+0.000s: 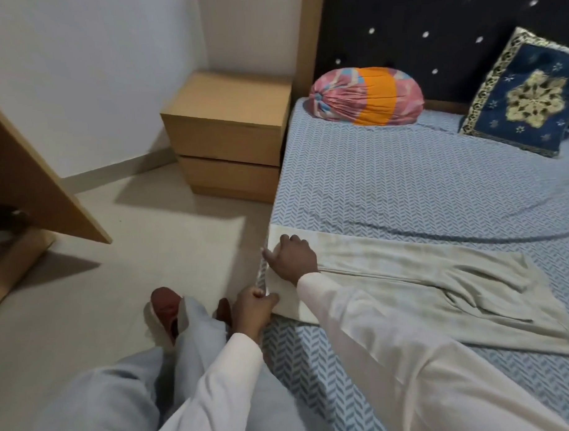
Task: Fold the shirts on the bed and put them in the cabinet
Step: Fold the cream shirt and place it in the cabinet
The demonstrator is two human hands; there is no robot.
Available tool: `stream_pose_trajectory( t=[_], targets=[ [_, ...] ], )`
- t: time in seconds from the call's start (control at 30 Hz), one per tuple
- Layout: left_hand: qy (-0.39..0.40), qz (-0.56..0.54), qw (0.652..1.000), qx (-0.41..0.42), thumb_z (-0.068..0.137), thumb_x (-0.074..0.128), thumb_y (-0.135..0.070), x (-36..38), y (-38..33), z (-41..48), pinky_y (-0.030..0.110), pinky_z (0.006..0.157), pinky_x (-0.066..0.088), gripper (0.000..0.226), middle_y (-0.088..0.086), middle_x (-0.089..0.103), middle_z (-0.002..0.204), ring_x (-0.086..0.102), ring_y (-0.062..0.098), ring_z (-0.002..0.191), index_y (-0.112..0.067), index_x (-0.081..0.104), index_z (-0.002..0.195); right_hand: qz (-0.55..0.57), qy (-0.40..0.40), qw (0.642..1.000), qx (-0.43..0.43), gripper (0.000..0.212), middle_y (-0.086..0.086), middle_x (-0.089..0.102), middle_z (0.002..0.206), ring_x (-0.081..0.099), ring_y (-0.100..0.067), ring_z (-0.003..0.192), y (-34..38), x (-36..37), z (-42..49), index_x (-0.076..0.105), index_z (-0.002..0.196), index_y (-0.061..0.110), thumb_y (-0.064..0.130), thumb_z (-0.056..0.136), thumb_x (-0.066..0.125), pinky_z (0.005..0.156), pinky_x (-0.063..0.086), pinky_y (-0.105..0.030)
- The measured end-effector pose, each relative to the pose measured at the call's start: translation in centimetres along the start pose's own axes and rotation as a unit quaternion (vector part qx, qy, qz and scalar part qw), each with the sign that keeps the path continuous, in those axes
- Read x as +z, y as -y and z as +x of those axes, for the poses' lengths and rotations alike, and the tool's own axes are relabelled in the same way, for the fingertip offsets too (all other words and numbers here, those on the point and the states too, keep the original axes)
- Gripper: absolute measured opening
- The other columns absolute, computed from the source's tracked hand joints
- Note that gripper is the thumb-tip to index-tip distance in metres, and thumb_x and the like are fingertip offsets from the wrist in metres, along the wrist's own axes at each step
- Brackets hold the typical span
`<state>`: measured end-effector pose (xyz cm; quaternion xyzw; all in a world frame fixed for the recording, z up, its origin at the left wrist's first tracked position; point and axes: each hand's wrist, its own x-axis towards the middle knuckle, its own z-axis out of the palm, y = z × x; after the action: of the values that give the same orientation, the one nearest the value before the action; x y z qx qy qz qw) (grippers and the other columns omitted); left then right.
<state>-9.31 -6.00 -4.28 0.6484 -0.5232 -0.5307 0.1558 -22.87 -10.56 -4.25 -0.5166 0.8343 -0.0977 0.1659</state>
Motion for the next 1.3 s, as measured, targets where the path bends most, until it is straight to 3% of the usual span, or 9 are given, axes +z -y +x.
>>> stream_pose_trajectory(
  t=[0.2,0.3,0.4,0.53,0.67,0.83,0.97,1.13,1.3],
  targets=[
    [0.032,-0.144,0.989,-0.011,0.085,0.065,-0.011,0.5,-1.1,-0.7,0.021,0.054,0.051,0.017,0.002,0.070,0.088,0.061,0.014,0.067,-0.020,0.065,0.099,-0.017,0.019,0.997,0.068,0.061,-0.010,0.060,0.121,0.059,-0.031,0.112,3.6,-0.4,2.2,0.043,0.126,0.009,0.034,0.077,0.070,0.083,0.045,-0.033],
    [0.007,-0.057,0.995,0.079,0.076,0.064,-0.017,1.4,-1.1,-0.7,0.040,0.079,0.057,0.016,-0.001,0.073,0.090,0.067,0.019,0.082,-0.017,0.069,0.092,0.087,0.040,0.988,0.121,0.056,-0.011,0.063,0.117,0.061,-0.032,0.109,1.6,-1.6,3.5,0.049,0.125,0.010,0.036,0.078,0.065,0.083,0.048,-0.034],
    [-0.027,0.053,0.983,0.176,0.078,0.065,-0.014,3.0,-1.6,-1.6,0.034,0.082,0.053,0.027,-0.003,0.066,0.097,0.063,0.018,0.088,-0.015,0.072,0.103,0.290,0.047,0.937,0.188,0.043,-0.012,0.070,0.090,0.068,-0.030,0.083,-2.6,-3.4,4.0,0.066,0.092,0.007,0.037,0.061,0.062,0.067,0.054,-0.033],
    [0.032,0.190,0.954,0.230,0.084,0.059,-0.022,6.0,-2.0,-3.0,0.033,0.087,0.051,0.039,0.005,0.054,0.109,0.061,0.025,0.099,-0.025,0.066,0.122,0.430,0.032,0.867,0.249,0.010,-0.006,0.042,0.050,0.040,-0.020,0.043,-8.3,-4.6,2.5,0.056,0.065,0.010,0.010,0.070,0.064,0.050,0.035,-0.027],
    [0.119,0.313,0.903,0.268,0.089,0.053,-0.022,7.9,-1.5,-2.9,0.037,0.090,0.051,0.043,0.010,0.049,0.118,0.059,0.032,0.104,-0.020,0.053,0.132,0.354,0.029,0.903,0.242,0.007,-0.006,0.058,0.054,0.057,-0.026,0.057,-10.7,-3.9,1.7,0.060,0.062,0.013,0.013,0.059,0.067,0.060,0.048,-0.036],
    [0.140,0.246,0.906,0.316,0.094,0.053,-0.026,8.0,-1.2,-2.5,0.034,0.082,0.051,0.027,0.007,0.053,0.109,0.061,0.027,0.094,-0.012,0.061,0.115,0.169,-0.132,0.973,0.089,0.041,-0.011,0.054,0.119,0.055,-0.031,0.109,-9.8,-2.5,0.6,0.053,0.122,0.017,0.024,0.082,0.061,0.085,0.050,-0.039],
    [-0.018,0.276,0.935,0.224,0.090,0.059,-0.036,7.3,-0.2,-1.1,0.038,0.087,0.049,0.046,0.007,0.047,0.122,0.055,0.029,0.109,-0.015,0.047,0.129,0.019,-0.027,0.999,0.026,0.029,-0.015,0.052,0.118,0.049,-0.037,0.113,-9.1,-1.3,0.4,0.058,0.118,0.014,0.028,0.093,0.049,0.087,0.043,-0.039],
    [0.037,0.262,0.960,0.093,0.082,0.066,-0.047,7.8,-0.4,-0.5,0.036,0.083,0.049,0.052,0.009,0.064,0.116,0.063,0.032,0.105,-0.017,0.049,0.121,-0.123,-0.011,0.989,0.080,0.069,-0.013,0.046,0.132,0.042,-0.035,0.119,-6.0,-1.5,0.3,0.059,0.122,0.008,0.066,0.086,0.047,0.094,0.038,-0.045],
    [0.109,0.097,0.987,0.062,0.085,0.068,-0.028,7.3,-0.1,0.1,0.031,0.096,0.046,0.045,0.006,0.064,0.127,0.061,0.028,0.113,-0.015,0.058,0.127,-0.082,0.073,0.989,0.099,0.040,-0.007,0.064,0.119,0.062,-0.027,0.108,-3.2,-2.5,0.2,0.060,0.117,0.011,0.035,0.086,0.058,0.085,0.049,-0.033]
  ],
)
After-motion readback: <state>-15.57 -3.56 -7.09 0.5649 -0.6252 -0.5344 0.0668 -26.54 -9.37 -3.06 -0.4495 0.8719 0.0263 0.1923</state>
